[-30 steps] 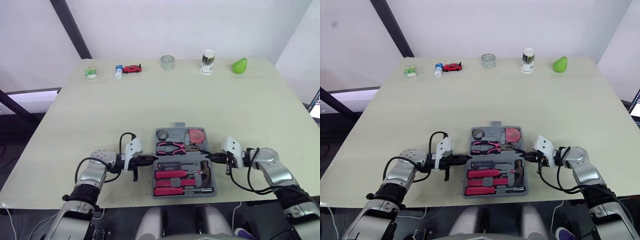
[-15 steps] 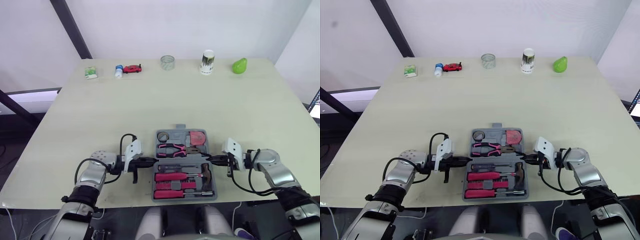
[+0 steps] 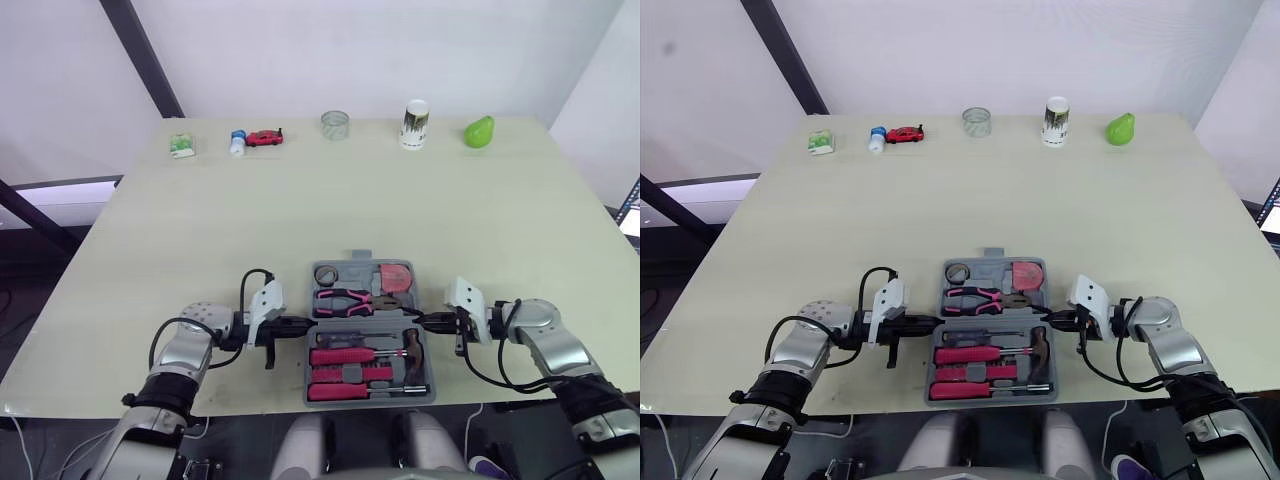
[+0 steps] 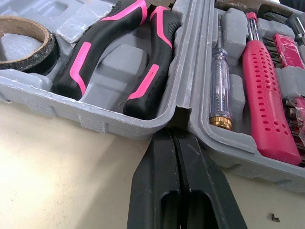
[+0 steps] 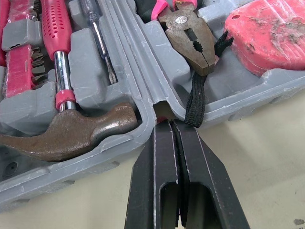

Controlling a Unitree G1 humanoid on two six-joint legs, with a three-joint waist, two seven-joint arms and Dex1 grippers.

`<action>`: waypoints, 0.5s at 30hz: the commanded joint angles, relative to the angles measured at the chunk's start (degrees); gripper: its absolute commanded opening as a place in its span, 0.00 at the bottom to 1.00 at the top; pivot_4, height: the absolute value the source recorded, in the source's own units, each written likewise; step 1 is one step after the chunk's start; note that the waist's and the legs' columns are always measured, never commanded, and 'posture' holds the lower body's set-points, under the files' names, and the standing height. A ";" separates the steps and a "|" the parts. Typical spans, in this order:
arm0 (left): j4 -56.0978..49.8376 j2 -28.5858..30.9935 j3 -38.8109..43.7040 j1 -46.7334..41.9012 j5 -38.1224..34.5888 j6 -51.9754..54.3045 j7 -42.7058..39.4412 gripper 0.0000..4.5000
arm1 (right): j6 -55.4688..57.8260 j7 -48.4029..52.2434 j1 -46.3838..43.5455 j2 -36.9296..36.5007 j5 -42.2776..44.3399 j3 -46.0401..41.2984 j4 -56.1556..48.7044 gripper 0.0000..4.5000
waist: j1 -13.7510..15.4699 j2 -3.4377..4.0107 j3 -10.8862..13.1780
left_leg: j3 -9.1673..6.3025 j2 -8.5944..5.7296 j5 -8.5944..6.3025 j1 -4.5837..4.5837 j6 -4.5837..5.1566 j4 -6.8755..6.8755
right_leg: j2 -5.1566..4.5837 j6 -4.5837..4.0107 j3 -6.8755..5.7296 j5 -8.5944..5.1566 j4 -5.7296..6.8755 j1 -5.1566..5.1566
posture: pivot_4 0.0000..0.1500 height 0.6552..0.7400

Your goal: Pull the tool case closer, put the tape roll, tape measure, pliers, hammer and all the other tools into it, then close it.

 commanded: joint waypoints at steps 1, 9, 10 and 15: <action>-1.97 -1.10 -2.64 0.92 -0.37 0.13 -1.90 0.00 | -0.29 1.45 0.15 1.03 1.65 1.26 -3.04 0.01 | 0.00 0.00 0.00 | 0.00 0.00 0.00 0.00 0.00 0.00 | 0.00 0.00 0.00 0.00 0.00 0.00 | 1.00 1.00; -0.50 -1.03 -2.19 0.73 0.14 -0.44 -0.98 0.00 | -0.91 0.84 0.23 1.06 1.24 1.04 -2.60 0.01 | -0.01 0.00 0.00 | 0.00 0.00 0.00 0.00 0.00 0.00 | 0.00 0.00 0.00 0.00 0.00 0.00 | 1.00 1.00; -0.17 -0.95 -2.01 0.61 0.23 -0.60 -0.76 0.00 | -1.09 0.73 0.30 0.87 1.08 0.93 -2.56 0.01 | 0.00 0.00 0.00 | 0.00 0.00 0.00 0.00 0.00 0.00 | 0.00 0.00 0.00 0.00 0.00 0.00 | 1.00 1.00; 0.07 0.08 -0.68 0.68 -0.24 -0.73 -0.37 0.00 | -2.39 -0.25 0.34 -0.41 0.60 -0.48 -1.61 0.01 | 0.00 0.00 0.00 | 0.00 0.00 0.00 0.00 0.00 0.00 | 0.00 0.00 0.00 0.00 0.00 0.00 | 1.00 1.00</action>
